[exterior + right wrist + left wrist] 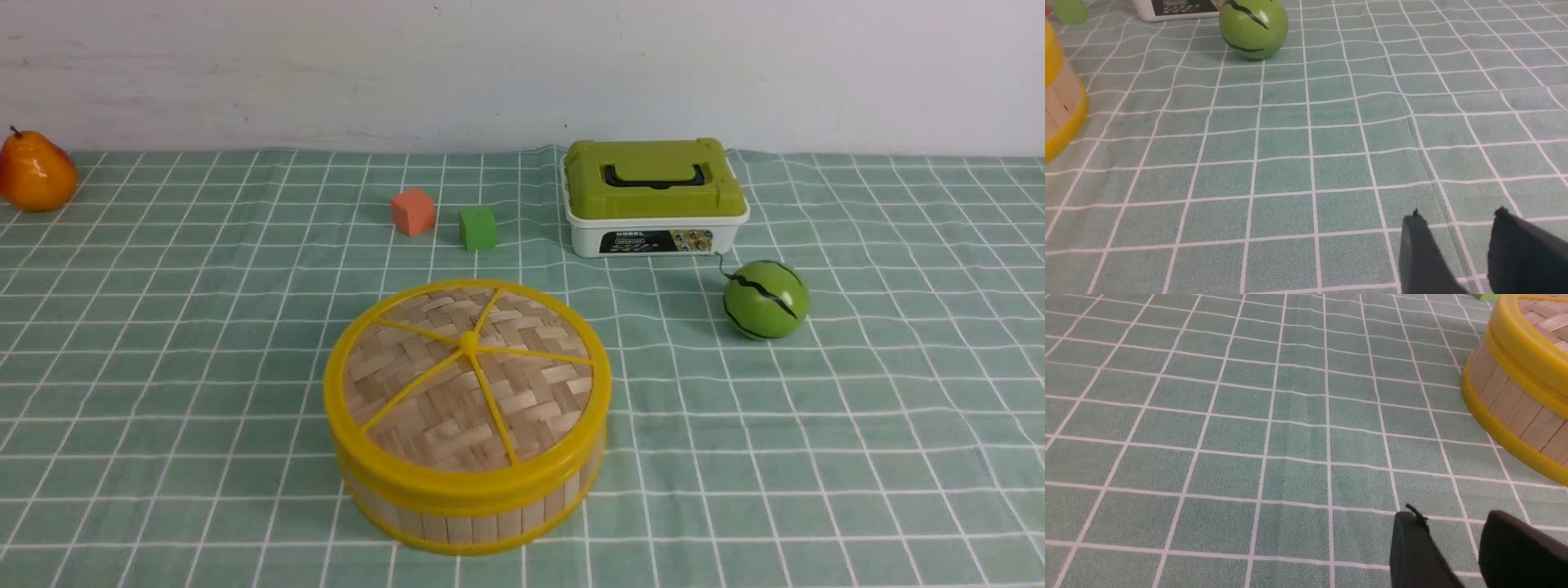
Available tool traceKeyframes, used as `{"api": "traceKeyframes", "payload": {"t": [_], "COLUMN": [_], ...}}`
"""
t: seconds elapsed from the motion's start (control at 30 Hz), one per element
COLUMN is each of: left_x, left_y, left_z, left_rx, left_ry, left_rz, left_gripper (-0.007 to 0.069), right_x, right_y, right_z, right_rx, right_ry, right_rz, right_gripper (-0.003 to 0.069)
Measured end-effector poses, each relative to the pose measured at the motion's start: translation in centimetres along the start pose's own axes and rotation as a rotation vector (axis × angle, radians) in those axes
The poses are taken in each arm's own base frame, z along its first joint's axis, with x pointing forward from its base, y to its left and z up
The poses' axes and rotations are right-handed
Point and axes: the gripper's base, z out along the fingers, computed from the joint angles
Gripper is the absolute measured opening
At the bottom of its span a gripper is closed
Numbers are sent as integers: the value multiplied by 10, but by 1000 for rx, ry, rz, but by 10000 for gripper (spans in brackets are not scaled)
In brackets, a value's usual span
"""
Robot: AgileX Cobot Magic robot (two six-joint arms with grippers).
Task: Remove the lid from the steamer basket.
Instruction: Use the right arm to lift the lid of the steamer
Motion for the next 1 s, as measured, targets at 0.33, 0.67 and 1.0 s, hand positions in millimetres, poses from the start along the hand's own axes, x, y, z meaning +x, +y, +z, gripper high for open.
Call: {"api": "traceKeyframes", "payload": {"t": [0.33, 0.67, 1.0], "left_x": [0, 0, 0], "left_y": [0, 0, 0], "left_z": [0, 0, 0], "left_rx": [0, 0, 0], "left_ry": [0, 0, 0], "left_rz": [0, 0, 0], "left_gripper": [239, 239, 239], "right_x": [0, 0, 0], "right_y": [0, 0, 0], "right_z": [0, 0, 0], "right_rx": [0, 0, 0], "right_ry": [1, 1, 1], "right_rz": [0, 0, 0], "right_gripper": [227, 237, 238]}}
